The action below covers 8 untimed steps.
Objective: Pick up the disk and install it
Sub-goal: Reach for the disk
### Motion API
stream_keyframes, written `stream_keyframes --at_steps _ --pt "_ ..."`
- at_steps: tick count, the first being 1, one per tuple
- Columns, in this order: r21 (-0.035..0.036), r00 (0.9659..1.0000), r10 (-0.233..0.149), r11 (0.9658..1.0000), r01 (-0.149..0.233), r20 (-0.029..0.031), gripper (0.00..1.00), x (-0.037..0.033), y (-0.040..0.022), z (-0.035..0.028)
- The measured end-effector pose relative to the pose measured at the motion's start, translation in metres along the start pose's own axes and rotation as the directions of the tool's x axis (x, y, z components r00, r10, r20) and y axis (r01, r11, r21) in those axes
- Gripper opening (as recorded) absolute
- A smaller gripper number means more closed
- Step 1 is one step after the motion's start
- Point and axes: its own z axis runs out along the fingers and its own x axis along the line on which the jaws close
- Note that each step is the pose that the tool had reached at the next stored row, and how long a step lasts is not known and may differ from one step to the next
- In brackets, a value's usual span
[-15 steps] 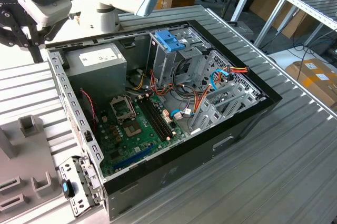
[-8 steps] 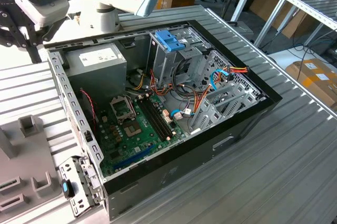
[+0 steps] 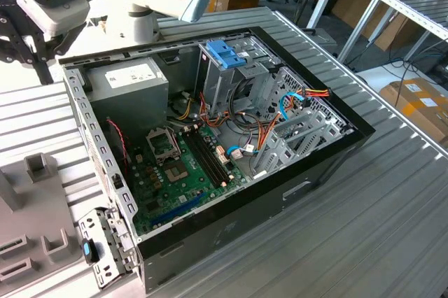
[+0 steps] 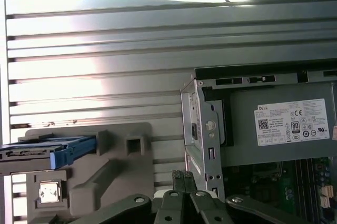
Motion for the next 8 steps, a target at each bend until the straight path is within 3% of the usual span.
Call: stream_keyframes --at_steps 8 --pt "0.0000 1.0000 0.000 1.0000 0.000 0.0000 0.11 0.0039 -0.0003 -0.0001"
